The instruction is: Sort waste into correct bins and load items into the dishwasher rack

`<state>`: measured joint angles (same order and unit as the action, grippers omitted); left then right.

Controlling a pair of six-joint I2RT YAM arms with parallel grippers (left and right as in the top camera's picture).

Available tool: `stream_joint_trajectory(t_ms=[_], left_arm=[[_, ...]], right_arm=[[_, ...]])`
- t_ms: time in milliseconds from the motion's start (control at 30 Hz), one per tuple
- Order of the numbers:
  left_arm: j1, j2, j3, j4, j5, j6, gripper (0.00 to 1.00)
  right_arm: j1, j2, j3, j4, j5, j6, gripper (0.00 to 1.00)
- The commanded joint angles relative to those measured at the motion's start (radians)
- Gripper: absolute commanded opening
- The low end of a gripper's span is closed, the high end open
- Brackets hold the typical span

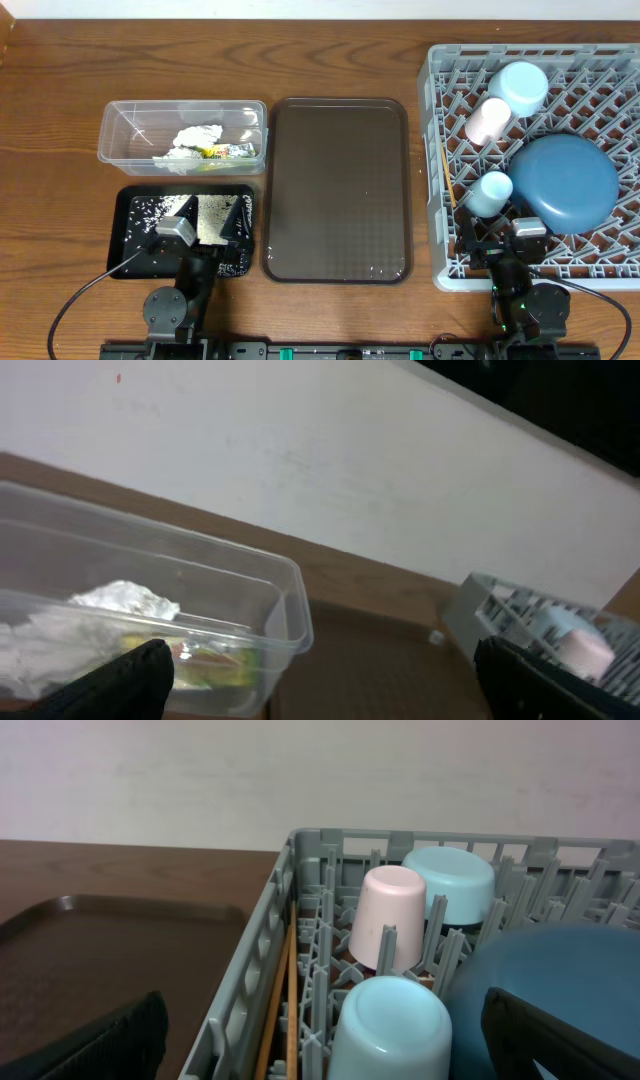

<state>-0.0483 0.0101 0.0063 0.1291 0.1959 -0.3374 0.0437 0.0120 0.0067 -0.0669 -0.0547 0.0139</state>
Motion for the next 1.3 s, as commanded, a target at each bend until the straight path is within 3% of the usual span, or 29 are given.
stream_joint_trajectory(t_ms=[0,167,533,1267], left_arm=[[0.004,-0.008,-0.002,-0.012,0.006,0.154,0.98],[0.004,-0.008,-0.002,-0.083,0.058,0.354,0.98],[0.004,-0.008,-0.002,-0.141,0.054,0.541,0.98],[0.04,-0.008,-0.002,-0.175,0.054,0.546,0.98]], right_arm=[[0.009,-0.007,-0.001,-0.004,0.006,-0.012,0.99],[0.009,-0.007,-0.001,-0.004,0.005,-0.012,0.99],[0.009,-0.007,-0.001,-0.004,0.006,-0.012,0.99],[0.009,-0.007,-0.001,-0.004,0.006,-0.012,0.99]])
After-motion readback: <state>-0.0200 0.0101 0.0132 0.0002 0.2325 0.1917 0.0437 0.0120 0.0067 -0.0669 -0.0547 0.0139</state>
